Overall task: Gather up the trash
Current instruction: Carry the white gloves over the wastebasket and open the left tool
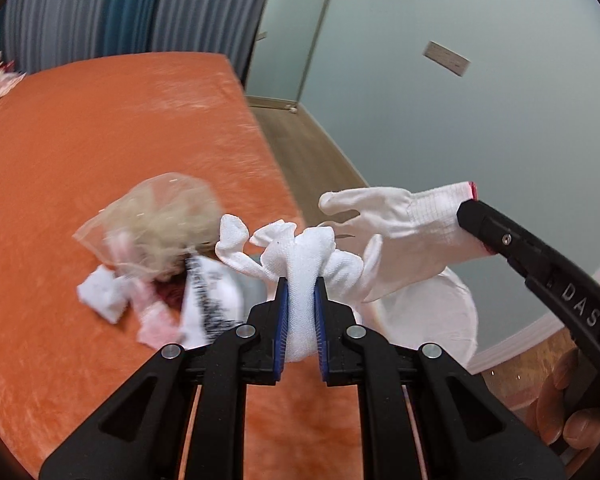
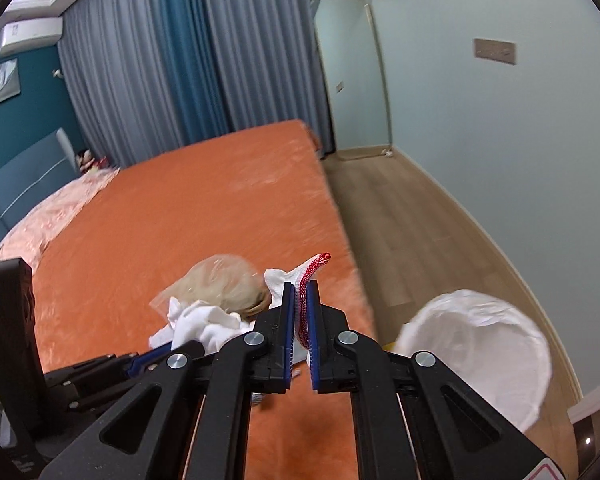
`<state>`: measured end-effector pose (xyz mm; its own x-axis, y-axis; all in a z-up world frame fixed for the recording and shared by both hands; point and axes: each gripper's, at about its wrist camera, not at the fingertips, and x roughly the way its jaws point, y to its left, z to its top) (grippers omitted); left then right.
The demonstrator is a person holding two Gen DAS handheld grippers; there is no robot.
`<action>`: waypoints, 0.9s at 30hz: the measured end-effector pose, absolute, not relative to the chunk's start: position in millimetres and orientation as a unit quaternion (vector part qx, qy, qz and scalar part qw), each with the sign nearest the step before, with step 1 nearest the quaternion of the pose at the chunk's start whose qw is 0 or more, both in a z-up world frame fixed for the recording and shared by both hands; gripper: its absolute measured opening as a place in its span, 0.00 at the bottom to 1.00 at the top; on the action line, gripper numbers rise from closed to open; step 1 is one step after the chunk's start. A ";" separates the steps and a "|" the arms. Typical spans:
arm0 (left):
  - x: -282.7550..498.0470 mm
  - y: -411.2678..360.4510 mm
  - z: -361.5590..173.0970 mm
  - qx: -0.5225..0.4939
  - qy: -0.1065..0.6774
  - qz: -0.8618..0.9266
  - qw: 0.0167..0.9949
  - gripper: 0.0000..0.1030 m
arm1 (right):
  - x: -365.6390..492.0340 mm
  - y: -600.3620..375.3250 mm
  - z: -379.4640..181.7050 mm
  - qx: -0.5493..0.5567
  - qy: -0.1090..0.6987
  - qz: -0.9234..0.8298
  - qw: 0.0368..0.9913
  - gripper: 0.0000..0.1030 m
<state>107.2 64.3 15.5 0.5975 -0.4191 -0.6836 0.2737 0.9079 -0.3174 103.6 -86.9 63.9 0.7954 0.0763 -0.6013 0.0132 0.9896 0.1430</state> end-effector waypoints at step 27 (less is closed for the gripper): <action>105.8 -125.2 8.2 -0.021 0.415 -0.305 0.857 0.50 | 58.7 -242.7 42.6 0.133 0.321 -0.125 0.929 0.12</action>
